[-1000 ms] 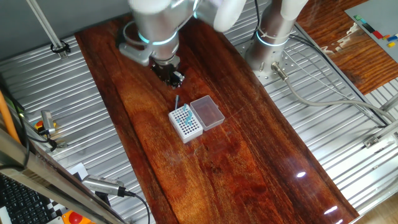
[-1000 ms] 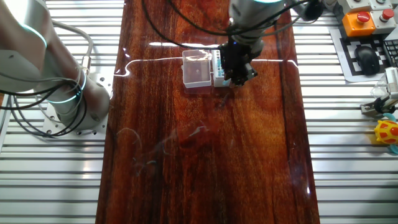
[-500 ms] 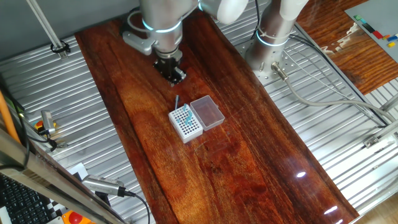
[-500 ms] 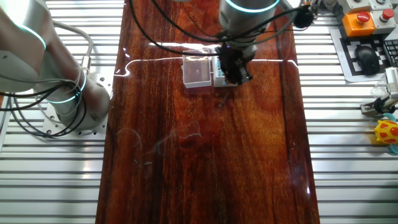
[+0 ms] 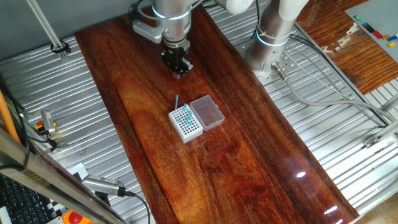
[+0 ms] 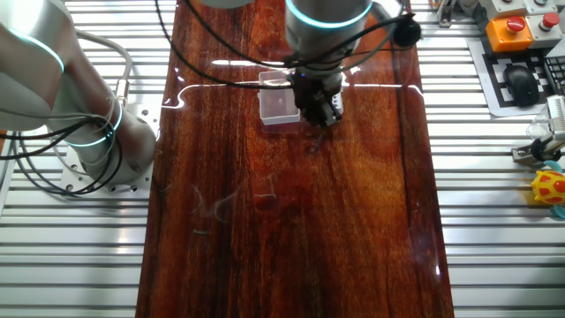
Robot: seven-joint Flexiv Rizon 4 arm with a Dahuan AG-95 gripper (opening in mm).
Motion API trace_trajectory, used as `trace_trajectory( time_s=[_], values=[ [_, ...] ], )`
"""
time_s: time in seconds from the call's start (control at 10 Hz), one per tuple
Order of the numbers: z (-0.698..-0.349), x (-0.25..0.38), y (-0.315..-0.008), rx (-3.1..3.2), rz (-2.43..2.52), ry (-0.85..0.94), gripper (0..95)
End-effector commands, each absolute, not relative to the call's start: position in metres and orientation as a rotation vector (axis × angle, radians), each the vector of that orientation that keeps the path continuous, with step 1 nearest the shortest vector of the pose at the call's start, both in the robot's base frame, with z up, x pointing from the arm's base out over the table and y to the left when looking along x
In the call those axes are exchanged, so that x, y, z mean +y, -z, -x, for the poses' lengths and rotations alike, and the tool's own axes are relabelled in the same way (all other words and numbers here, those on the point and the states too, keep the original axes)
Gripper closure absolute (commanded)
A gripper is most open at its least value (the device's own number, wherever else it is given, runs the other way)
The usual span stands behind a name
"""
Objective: Insert a medium pipette tip into the holder for medium pipette tips
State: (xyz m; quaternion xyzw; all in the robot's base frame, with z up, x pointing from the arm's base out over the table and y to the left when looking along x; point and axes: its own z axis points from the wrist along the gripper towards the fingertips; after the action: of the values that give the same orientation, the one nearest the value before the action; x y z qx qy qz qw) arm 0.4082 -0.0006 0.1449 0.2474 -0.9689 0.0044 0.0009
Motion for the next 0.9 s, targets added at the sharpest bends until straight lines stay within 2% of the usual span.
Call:
trace_trajectory(
  time_s=[0.1,0.4,0.5,0.7,0.8,0.9],
  values=[
    [-0.411,0.0,-0.144,-3.063,-0.76,0.0,95.0],
    [-0.411,0.0,-0.144,-3.082,-0.758,0.024,95.0],
    [-0.411,0.002,-0.144,-3.092,-0.747,0.03,76.0],
    [-0.413,0.009,-0.137,-3.112,-0.762,0.061,76.0],
    [-0.415,0.01,-0.134,-3.11,-0.772,0.07,57.0],
    [-0.419,0.012,-0.131,-3.106,-0.787,0.071,57.0]
  ],
)
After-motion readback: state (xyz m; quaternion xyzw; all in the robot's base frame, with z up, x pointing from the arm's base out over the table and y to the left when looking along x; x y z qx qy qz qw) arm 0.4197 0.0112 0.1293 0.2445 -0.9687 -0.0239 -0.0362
